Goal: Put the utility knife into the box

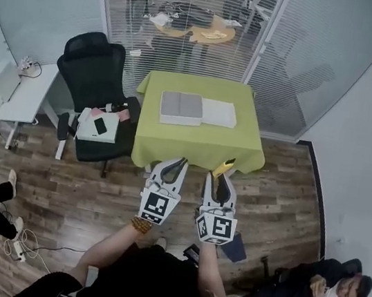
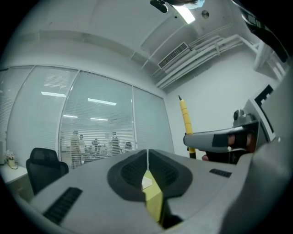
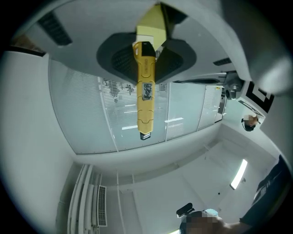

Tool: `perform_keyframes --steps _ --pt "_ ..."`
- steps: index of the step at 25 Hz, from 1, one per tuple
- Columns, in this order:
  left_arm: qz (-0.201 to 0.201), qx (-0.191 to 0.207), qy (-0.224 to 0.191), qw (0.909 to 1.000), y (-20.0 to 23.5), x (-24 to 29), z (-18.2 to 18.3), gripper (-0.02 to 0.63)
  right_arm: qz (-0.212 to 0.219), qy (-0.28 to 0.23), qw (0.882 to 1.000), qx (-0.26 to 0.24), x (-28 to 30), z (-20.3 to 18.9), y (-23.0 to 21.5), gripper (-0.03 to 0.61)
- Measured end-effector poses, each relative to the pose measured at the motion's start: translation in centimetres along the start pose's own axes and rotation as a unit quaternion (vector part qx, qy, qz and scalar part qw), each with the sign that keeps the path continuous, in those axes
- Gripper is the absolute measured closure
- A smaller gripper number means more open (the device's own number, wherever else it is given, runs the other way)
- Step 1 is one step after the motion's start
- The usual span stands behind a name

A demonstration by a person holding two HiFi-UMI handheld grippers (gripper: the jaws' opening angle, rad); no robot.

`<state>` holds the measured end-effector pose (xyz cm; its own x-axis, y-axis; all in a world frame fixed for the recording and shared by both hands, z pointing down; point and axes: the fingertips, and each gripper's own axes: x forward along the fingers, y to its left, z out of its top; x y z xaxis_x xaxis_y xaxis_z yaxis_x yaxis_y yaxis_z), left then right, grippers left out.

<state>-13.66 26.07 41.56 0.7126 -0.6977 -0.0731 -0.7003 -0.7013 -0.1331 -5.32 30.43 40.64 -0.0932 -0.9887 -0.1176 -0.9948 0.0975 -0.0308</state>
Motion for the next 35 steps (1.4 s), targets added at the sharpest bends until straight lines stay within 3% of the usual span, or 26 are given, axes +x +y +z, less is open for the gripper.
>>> perform_keyframes --steps 17,25,35 --pt "0.015 -0.007 0.02 0.9997 0.0 4.4 -1.8 0.592 0.018 0.0 1.0 -0.007 3.7 -0.6 -3.2 0.468" --pt "0.003 -0.023 0.014 0.9996 0.7 10.5 -3.2 0.592 0.004 0.012 1.0 -0.024 7.5 -1.6 -6.9 0.468" --pt "0.009 -0.039 0.006 0.9992 4.9 18.7 -4.5 0.592 0.008 0.022 0.999 -0.036 15.6 -2.3 -10.6 0.468"
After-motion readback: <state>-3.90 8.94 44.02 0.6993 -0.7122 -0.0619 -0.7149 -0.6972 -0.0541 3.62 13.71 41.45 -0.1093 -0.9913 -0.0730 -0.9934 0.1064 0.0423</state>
